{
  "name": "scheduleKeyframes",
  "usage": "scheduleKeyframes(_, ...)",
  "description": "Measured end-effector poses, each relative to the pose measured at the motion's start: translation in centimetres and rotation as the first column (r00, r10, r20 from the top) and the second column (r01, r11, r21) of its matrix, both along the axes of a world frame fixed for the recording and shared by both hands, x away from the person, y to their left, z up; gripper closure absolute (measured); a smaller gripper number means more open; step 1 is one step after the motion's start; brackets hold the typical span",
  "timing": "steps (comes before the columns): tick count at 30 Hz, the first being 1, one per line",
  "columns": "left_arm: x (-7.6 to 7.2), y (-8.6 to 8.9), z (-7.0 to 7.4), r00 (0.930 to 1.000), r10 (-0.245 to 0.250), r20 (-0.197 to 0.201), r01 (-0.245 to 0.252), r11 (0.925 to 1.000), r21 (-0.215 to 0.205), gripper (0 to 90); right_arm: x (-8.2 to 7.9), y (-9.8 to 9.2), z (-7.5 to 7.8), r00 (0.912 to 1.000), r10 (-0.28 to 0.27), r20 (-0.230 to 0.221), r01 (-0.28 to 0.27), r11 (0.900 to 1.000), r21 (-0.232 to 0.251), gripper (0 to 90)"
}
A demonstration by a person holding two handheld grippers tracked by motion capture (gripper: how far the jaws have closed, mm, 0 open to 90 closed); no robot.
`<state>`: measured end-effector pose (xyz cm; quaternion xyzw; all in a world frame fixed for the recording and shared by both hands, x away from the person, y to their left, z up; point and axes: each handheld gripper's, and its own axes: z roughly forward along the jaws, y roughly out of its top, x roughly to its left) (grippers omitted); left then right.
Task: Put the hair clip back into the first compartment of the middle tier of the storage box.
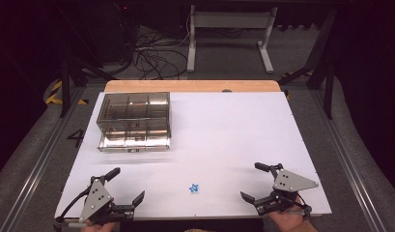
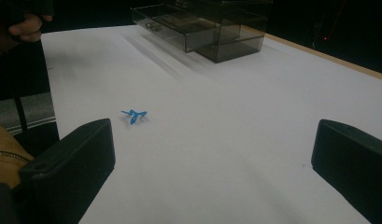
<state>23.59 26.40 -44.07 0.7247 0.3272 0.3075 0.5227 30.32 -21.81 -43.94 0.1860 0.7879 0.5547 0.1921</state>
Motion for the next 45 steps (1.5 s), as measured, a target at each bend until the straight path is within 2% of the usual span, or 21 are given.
scheduleKeyframes(25,0.2,-0.2,0.1,1.0000,-0.001,0.000,0.001,1.0000,0.008,0.2,-0.1,-0.2,-0.1,0.9998,-0.009,-0.017,0.009,1.000,0.008,0.3)
scheduleKeyframes(29,0.2,-0.3,0.3,1.0000,0.002,-0.009,-0.002,1.0000,0.002,0.2,0.0,-0.2,-0.1,0.9998,-0.008,-0.019,0.008,1.000,0.011,0.3)
scheduleKeyframes(32,0.7,-0.7,0.7,0.9993,0.004,-0.036,-0.004,1.0000,0.008,0.2,0.0,-0.1,-0.1,0.9998,-0.010,-0.018,0.010,1.000,0.008,0.3)
scheduleKeyframes(34,0.8,-0.7,0.8,0.9995,0.002,-0.033,-0.002,1.0000,0.009,0.2,0.1,-0.1,-0.2,0.9998,-0.011,-0.019,0.011,1.000,0.006,0.3)
scheduleKeyframes(40,1.5,-1.0,1.4,0.9979,-0.026,-0.059,0.024,0.9993,-0.028,0.3,0.2,0.1,-0.3,0.9997,-0.009,-0.022,0.009,1.000,-0.001,0.3)
scheduleKeyframes(45,2.0,-1.3,1.7,0.9970,-0.032,-0.071,0.031,0.9994,-0.015,0.4,0.2,0.1,-0.3,0.9997,-0.007,-0.022,0.007,1.000,-0.002,0.4)
